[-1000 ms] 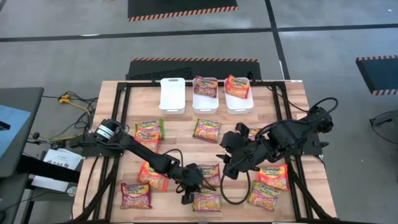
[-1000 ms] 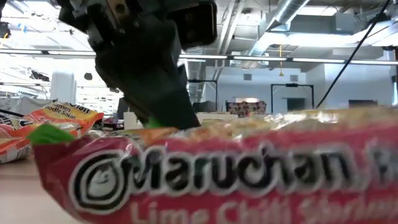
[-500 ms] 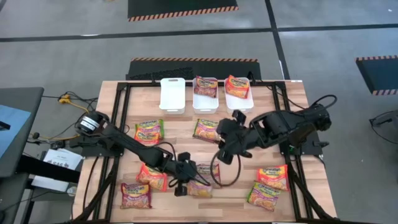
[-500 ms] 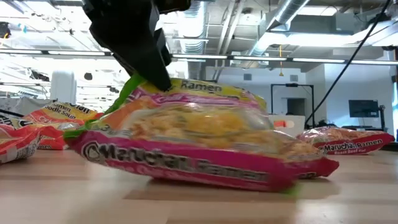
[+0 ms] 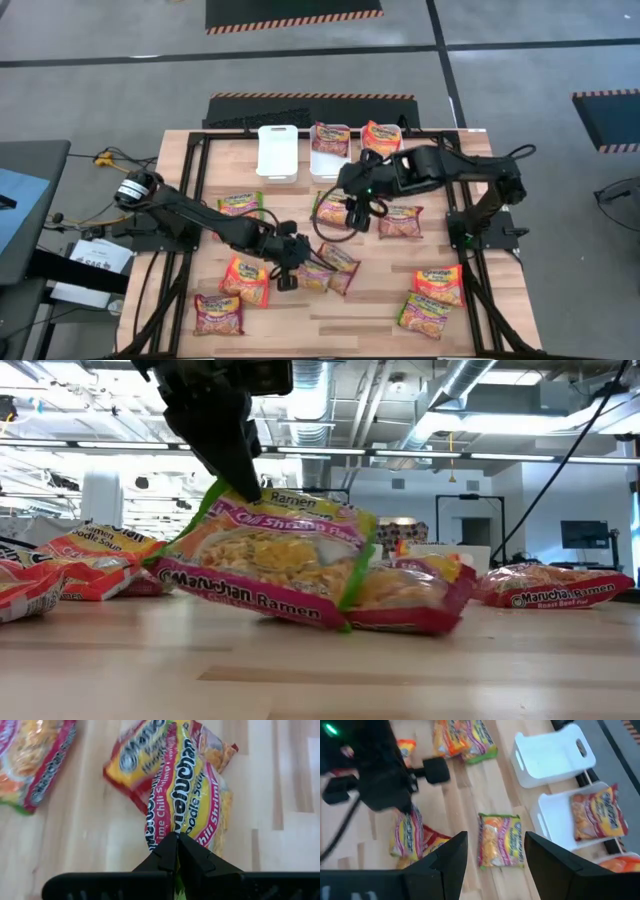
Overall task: Sort Maruchan noodles
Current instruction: Put the green noodle pack into the left white bin
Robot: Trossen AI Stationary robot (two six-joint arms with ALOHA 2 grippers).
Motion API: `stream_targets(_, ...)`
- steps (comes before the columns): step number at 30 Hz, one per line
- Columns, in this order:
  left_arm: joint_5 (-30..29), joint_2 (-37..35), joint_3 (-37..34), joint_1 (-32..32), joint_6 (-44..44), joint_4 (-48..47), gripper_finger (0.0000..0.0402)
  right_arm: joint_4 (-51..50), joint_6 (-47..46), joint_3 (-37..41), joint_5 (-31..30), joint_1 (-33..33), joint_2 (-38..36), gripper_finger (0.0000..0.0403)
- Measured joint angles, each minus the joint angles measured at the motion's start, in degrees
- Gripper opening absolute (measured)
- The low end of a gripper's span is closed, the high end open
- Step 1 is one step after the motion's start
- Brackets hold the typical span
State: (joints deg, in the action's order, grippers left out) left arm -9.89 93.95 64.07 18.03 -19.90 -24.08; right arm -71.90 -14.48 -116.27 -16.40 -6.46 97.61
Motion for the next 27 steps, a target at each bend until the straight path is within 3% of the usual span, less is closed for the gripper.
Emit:
stream_targets(7,-3.35,-2.38,0.00,-0.58,-0.72,-7.06,0.0000,-6.05,0.78,0.00,0.24,3.48,-0.38,0.0222)
stream_targets(10,-3.46,-2.34,0.00,-0.57,-1.16,-8.10,0.0000,-6.12,-0.37,1.68,3.41,3.61,-0.49,0.0220)
stream_targets(17,-4.03,-2.34,-0.44,0.23,-2.19,-11.38,0.0000,-4.37,-4.84,12.52,7.18,0.75,-1.22,0.0193)
stream_targets(27,-4.32,-2.63,-0.44,0.52,0.26,-12.49,0.0000,13.93,-13.25,34.48,3.63,-3.72,-3.24,0.0174)
